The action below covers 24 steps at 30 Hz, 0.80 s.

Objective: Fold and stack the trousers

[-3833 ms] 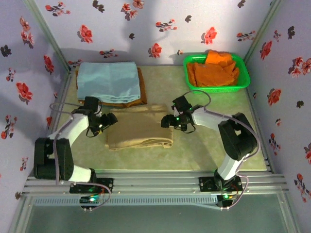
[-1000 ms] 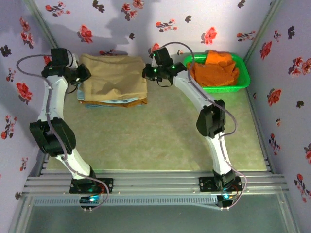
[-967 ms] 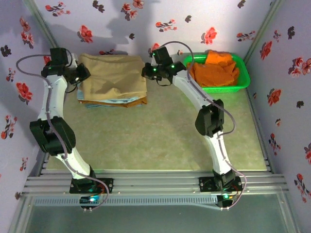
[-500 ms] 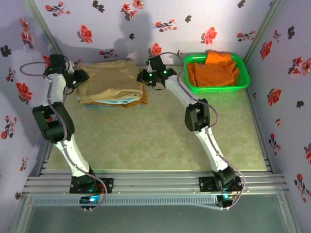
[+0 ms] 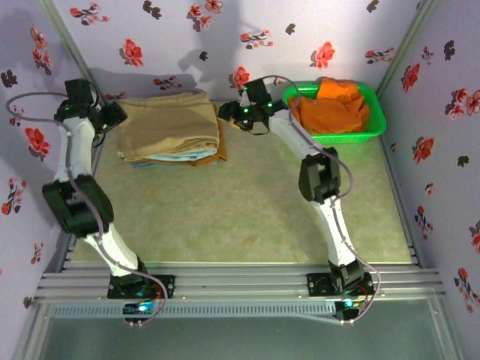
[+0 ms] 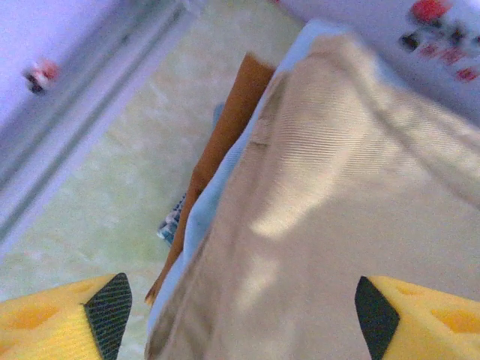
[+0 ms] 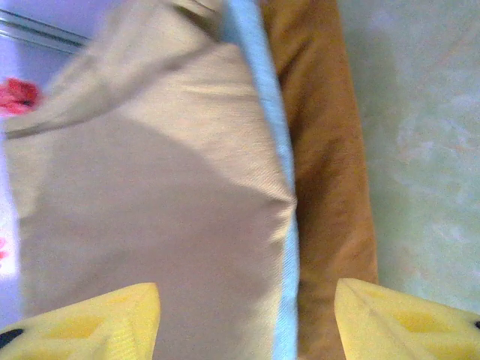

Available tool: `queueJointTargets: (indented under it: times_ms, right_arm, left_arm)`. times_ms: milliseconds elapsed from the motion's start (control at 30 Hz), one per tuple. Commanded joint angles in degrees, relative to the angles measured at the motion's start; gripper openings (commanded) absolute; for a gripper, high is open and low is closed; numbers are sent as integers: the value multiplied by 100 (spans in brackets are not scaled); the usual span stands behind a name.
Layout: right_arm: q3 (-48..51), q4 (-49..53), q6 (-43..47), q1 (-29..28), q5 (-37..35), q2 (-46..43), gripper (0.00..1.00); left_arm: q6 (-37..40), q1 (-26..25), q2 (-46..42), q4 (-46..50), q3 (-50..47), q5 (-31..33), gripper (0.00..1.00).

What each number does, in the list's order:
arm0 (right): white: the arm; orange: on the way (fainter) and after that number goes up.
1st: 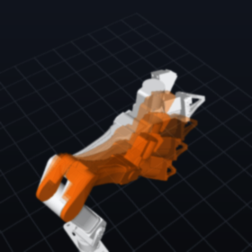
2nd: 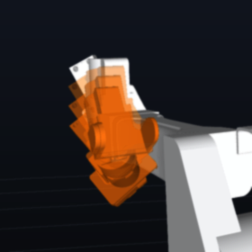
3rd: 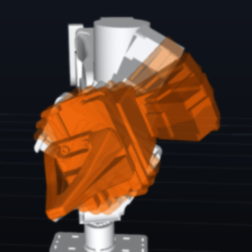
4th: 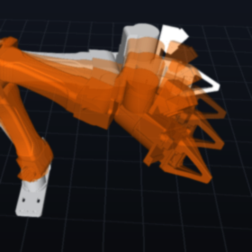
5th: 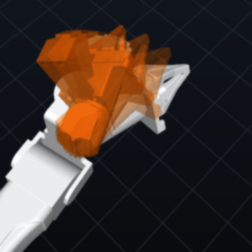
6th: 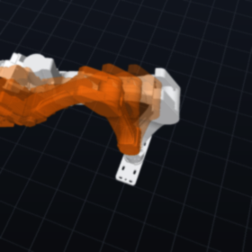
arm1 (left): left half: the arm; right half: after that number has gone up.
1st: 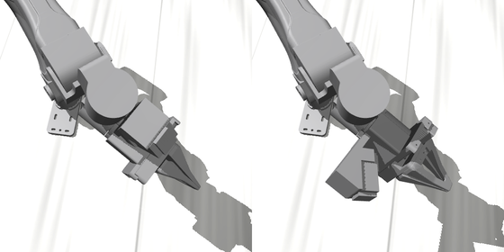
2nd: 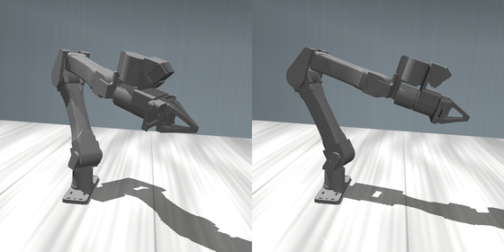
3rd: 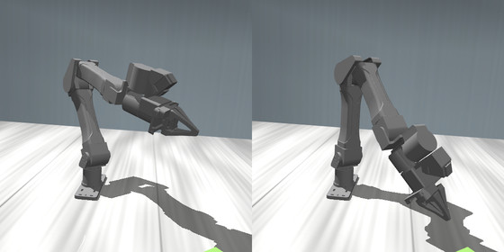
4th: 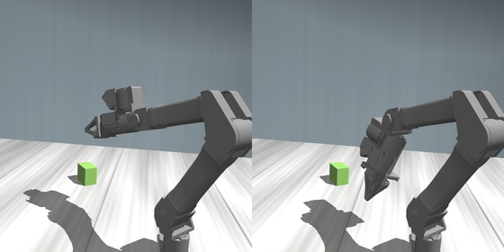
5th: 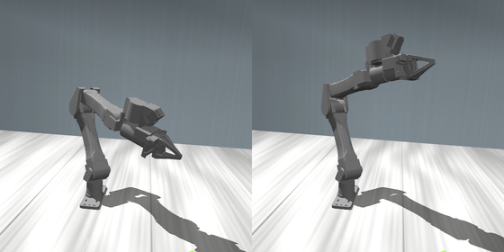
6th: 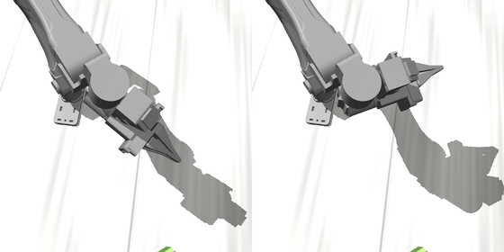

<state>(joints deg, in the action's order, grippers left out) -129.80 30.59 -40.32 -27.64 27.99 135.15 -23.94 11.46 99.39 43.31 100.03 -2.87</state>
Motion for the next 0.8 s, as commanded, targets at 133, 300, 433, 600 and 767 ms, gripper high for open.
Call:
queueJointTargets:
  times_ms: [133,300,433,600,767]
  right_arm:
    - [3502,-1268,-64,393,-933,-2842,69]
    - [5841,-2064,-491,846,-1093,-4244,70]
    - [6850,-2165,-554,1081,-1083,-4861,71]
    - [7346,-2022,-417,1189,-947,-5114,71]
    - [7467,-2018,-363,1290,-850,-5139,71]
  left_arm:
    - [-728,-2663,-1394,21,-1465,1287,77]
    - [-1287,-4351,-543,-1171,-2057,1599,73]
    - [-1418,-4666,513,-2028,-1928,1579,72]
    - [-1266,-4594,1549,-2503,-1490,1430,70]
    - [-1383,-4240,2317,-2429,-1197,1516,59]
